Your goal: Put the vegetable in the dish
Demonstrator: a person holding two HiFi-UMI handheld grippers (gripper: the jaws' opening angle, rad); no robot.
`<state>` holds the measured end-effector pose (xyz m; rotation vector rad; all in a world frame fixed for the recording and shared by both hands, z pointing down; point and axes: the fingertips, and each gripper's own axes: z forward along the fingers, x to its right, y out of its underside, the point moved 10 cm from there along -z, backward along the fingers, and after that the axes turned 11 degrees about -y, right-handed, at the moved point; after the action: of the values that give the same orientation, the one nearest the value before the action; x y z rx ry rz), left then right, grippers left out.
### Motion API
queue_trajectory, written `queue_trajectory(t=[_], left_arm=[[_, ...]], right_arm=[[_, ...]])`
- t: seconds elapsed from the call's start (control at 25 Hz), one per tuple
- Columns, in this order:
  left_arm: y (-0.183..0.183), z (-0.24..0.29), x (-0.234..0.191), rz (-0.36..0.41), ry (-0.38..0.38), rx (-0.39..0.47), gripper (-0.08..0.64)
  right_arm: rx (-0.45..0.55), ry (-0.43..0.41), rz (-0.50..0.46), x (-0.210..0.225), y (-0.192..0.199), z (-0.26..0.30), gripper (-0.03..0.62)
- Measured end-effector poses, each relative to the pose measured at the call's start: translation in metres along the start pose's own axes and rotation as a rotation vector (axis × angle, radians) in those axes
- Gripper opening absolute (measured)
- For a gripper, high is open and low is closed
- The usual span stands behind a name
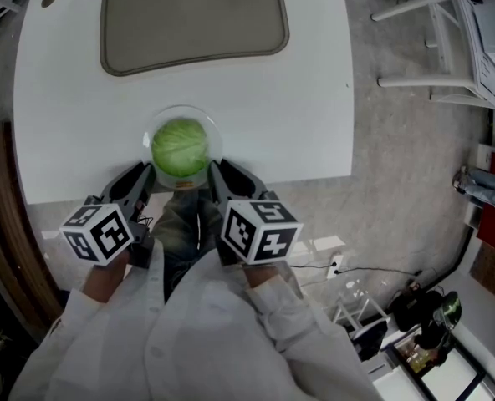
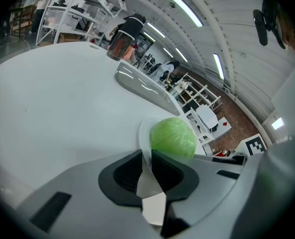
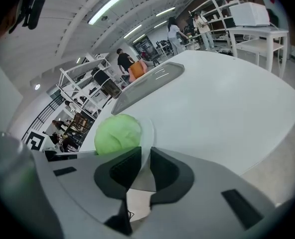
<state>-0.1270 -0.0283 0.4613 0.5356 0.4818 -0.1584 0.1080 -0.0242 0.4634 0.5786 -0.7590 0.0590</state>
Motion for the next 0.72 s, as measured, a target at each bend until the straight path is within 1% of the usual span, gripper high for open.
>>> queue_trajectory(t=[0.12, 0.44, 0.72], left_arm=[[0.001, -0.002, -0.001, 0.012, -0.007, 0.007, 0.063], [-0.008, -0.007, -0.002, 0.038, 0.003, 0.033, 0.063], [-0.028, -0.011, -0.003, 0.052, 0.026, 0.054, 0.063]], right_arm=[[0.002, 0.003, -0.028, -0.004, 0.000, 0.000, 0.064], [0.024, 0.002, -0.037, -0.011, -0.005, 0.001, 0.064], [0.046, 0.005, -0.054, -0.024, -0.020, 0.004, 0.064]])
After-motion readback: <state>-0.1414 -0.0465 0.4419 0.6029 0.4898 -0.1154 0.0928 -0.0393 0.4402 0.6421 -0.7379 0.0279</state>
